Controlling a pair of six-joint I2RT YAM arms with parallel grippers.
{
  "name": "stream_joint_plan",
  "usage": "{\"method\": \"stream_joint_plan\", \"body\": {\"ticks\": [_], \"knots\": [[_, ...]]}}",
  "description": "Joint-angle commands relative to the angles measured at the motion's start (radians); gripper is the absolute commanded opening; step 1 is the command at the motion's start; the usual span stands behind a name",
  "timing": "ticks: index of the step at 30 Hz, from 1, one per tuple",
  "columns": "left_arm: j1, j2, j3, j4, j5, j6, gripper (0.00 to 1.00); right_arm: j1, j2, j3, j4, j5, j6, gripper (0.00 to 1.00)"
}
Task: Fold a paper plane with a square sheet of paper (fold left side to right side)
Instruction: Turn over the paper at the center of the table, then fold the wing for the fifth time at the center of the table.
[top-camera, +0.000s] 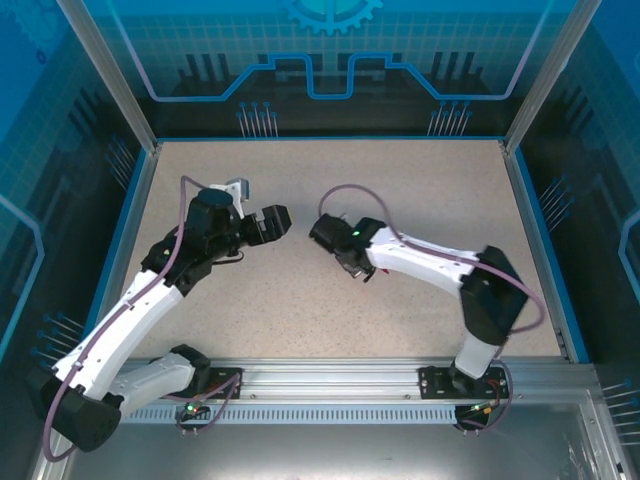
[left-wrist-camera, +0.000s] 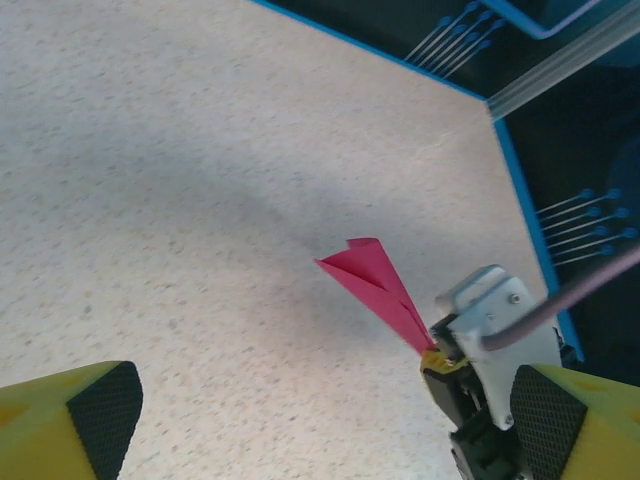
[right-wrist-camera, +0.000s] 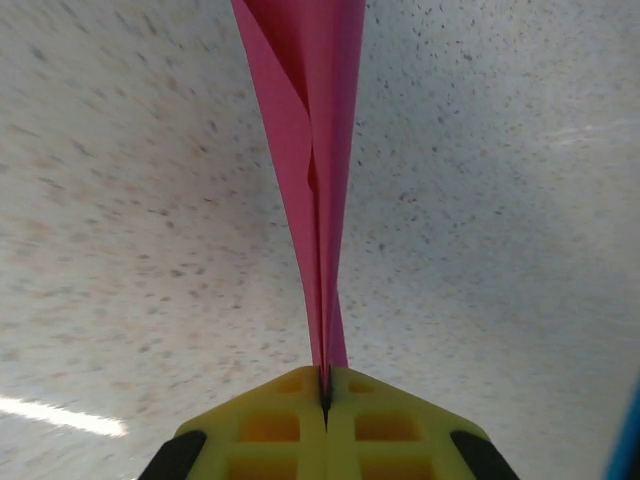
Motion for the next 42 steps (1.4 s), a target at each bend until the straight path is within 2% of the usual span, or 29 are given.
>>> {"method": "stream_joint_plan", "body": {"ticks": [1,4,7,12,18,24,28,34,41,42], "knots": [[0.010,-0.031,-0.013,-0.062,-0.060,0.024,0.99,0.037,0.094,0.074,-0.090,0.208,-0.026,0.00],[0.011,-0.041,-0.014,-0.071,-0.067,0.031,0.99,0.057,0.204,0.128,-0.125,0.245,-0.027,0.00],[0.012,-0.041,-0.014,-0.073,-0.066,0.032,0.99,0.075,0.282,0.172,-0.145,0.220,-0.026,0.00],[0.014,-0.035,-0.014,-0.084,-0.062,0.032,0.99,0.087,0.329,0.185,-0.119,0.042,-0.023,0.04],[0.014,-0.020,-0.016,-0.100,-0.033,0.012,0.99,0.073,0.317,0.179,-0.088,-0.152,-0.005,0.22],[0.023,0.007,-0.040,-0.074,0.022,-0.025,0.99,0.018,0.211,0.124,-0.029,-0.337,0.023,0.39],[0.032,0.043,-0.052,-0.029,0.092,-0.061,0.99,-0.026,0.084,0.038,0.051,-0.457,0.043,0.58],[0.033,0.115,-0.082,0.052,0.191,-0.095,0.99,-0.097,-0.094,-0.045,0.122,-0.578,0.042,0.78],[0.026,0.225,-0.118,0.160,0.301,-0.132,0.98,-0.229,-0.284,-0.150,0.244,-0.728,0.059,0.92],[0.023,0.243,-0.118,0.175,0.311,-0.136,0.98,-0.254,-0.310,-0.173,0.268,-0.752,0.071,0.96]]}}
